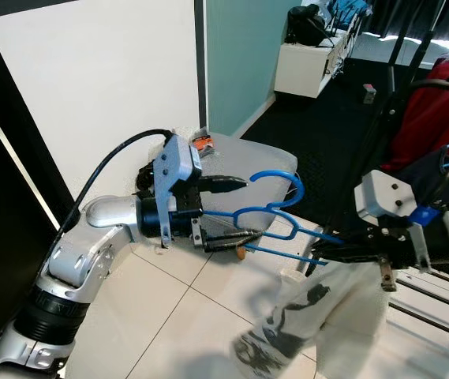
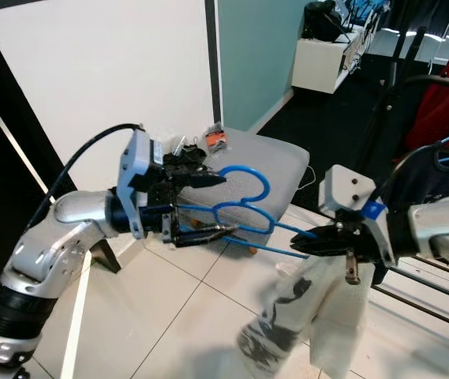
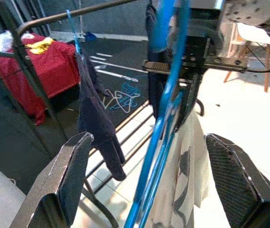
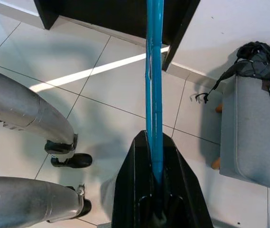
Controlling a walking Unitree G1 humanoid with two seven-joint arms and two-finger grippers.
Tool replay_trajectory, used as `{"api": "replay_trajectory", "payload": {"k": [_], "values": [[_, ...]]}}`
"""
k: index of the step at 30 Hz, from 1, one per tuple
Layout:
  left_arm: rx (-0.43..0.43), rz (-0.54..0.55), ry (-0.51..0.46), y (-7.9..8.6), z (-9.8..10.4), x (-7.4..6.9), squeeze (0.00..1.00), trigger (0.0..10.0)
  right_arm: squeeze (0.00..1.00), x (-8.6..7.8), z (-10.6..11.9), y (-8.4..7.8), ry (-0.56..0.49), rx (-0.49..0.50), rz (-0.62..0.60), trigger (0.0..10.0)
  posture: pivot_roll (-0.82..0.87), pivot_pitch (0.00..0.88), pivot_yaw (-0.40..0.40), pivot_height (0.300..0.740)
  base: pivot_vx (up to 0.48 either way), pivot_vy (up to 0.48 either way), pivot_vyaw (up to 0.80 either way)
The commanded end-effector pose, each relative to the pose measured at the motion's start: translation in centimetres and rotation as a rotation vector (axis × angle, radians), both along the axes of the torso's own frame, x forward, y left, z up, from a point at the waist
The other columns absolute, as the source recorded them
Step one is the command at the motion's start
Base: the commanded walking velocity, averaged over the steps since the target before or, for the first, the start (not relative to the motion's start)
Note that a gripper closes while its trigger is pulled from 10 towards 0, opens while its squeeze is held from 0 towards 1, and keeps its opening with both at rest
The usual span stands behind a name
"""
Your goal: Hang hanger
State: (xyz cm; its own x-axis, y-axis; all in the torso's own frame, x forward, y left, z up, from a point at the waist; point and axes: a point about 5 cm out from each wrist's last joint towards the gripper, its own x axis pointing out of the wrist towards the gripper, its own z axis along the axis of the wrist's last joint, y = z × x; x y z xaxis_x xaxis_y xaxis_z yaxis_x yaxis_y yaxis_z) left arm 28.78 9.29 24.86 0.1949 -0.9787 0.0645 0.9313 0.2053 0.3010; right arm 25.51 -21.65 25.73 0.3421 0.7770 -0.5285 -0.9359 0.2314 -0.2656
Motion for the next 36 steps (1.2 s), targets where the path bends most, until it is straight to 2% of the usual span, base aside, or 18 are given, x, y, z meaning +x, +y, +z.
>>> {"api": "replay_trajectory", "payload": {"k": [1, 4, 5, 6, 8, 11, 14, 22, 26, 27, 29, 30, 31, 32, 34, 36], "values": [[0.046, -0.027, -0.012, -0.3, -0.3, -0.4, 0.0, 10.0, 0.0, 0.2, 0.3, 0.3, -0.026, -0.007, 0.015, 0.0, -0.09, 0.028, 0.018, 0.74, 0.0, 0.0, 0.0], [0.055, -0.032, -0.014, -0.3, -0.4, -0.5, 0.0, 10.0, 0.0, 0.2, 0.3, 0.3, -0.027, -0.007, 0.016, 0.0, -0.09, 0.028, 0.018, 0.74, 0.0, 0.0, 0.0], [0.069, -0.048, -0.017, -0.5, -0.5, -0.6, 0.0, 2.0, 0.0, 0.3, 0.3, 0.3, -0.028, -0.007, 0.019, 0.0, -0.09, 0.027, 0.019, 0.74, 0.0, 0.0, 0.0], [0.092, -0.061, -0.022, -0.7, -0.8, -0.8, 0.0, 0.0, 0.0, 0.3, 0.4, 0.4, -0.029, -0.005, 0.021, 0.0, -0.09, 0.027, 0.019, 0.74, 0.0, 0.0, 0.0], [0.092, -0.061, -0.022, -0.7, -0.8, -0.8, 0.0, 0.0, 0.0, 0.3, 0.4, 0.4, -0.029, -0.005, 0.021, 0.0, -0.09, 0.027, 0.019, 0.74, 0.0, 0.0, 0.0], [0.155, -0.045, -0.058, -0.9, -1.3, -0.7, 0.0, 0.0, 0.0, 0.3, 0.4, 0.6, -0.029, 0.0, 0.027, 0.0, -0.09, 0.029, 0.019, 0.74, 0.0, 0.0, 0.0], [0.168, -0.019, -0.074, -0.7, -1.2, -0.4, 0.0, 0.0, 0.0, 0.3, 0.4, 0.5, -0.028, 0.0, 0.027, 0.0, -0.09, 0.03, 0.019, 0.74, 0.0, 0.0, 0.0], [0.173, 0.005, -0.088, -0.5, -1.0, -0.1, 0.0, 0.0, 0.0, 0.4, 0.5, 0.4, -0.031, 0.001, 0.026, 0.0, -0.09, 0.029, 0.017, 0.74, 0.0, 0.0, 0.0], [0.143, 0.033, -0.093, -0.6, -0.9, 0.1, 0.0, 0.0, 0.0, 0.4, 0.5, 0.5, -0.037, 0.016, 0.028, 0.0, -0.09, 0.032, 0.012, 0.74, 0.0, 0.0, 0.0], [0.124, 0.044, -0.094, -0.6, -0.8, 0.2, 0.0, 0.0, 0.0, 0.3, 0.6, 0.6, -0.038, 0.032, 0.03, 3.5, -0.09, 0.033, 0.012, 0.74, 0.0, 0.0, 0.0], [0.112, 0.052, -0.095, -0.6, -0.7, 0.3, 0.0, 0.0, 0.0, 0.3, 0.6, 0.6, -0.037, 0.043, 0.032, 3.5, -0.09, 0.033, 0.012, 0.74, 0.0, 0.0, 0.0], [0.099, 0.058, -0.095, -0.6, -0.6, 0.4, 0.0, 0.0, 0.27, 0.3, 0.6, 0.6, -0.034, 0.056, 0.032, 10.0, -0.1, 0.034, 0.01, 0.74, 0.0, 0.0, 0.0], [0.099, 0.058, -0.095, -0.6, -0.6, 0.4, 0.0, 0.0, 0.27, 0.3, 0.6, 0.6, -0.034, 0.056, 0.032, 10.0, -0.1, 0.034, 0.01, 0.74, 0.0, 0.0, 0.0], [0.08, 0.056, -0.09, -0.6, -0.5, 0.4, 0.0, 0.0, 1.0, 0.2, 0.8, 0.6, -0.032, 0.084, 0.034, 10.0, -0.1, 0.034, 0.009, 0.74, 0.0, 0.0, 0.0], [0.067, 0.053, -0.088, -0.6, -0.4, 0.4, 0.0, 0.0, 1.0, 0.2, 0.9, 0.6, -0.031, 0.102, 0.035, 10.0, -0.1, 0.034, 0.009, 0.74, 0.0, 0.0, 0.0], [-0.002, 0.042, -0.064, -0.5, 0.0, 0.3, 0.0, 0.0, 1.0, 0.0, 1.8, 0.7, -0.049, 0.189, 0.041, 10.0, -0.1, 0.035, 0.007, 0.74, 0.0, 0.0, 0.0]]}}
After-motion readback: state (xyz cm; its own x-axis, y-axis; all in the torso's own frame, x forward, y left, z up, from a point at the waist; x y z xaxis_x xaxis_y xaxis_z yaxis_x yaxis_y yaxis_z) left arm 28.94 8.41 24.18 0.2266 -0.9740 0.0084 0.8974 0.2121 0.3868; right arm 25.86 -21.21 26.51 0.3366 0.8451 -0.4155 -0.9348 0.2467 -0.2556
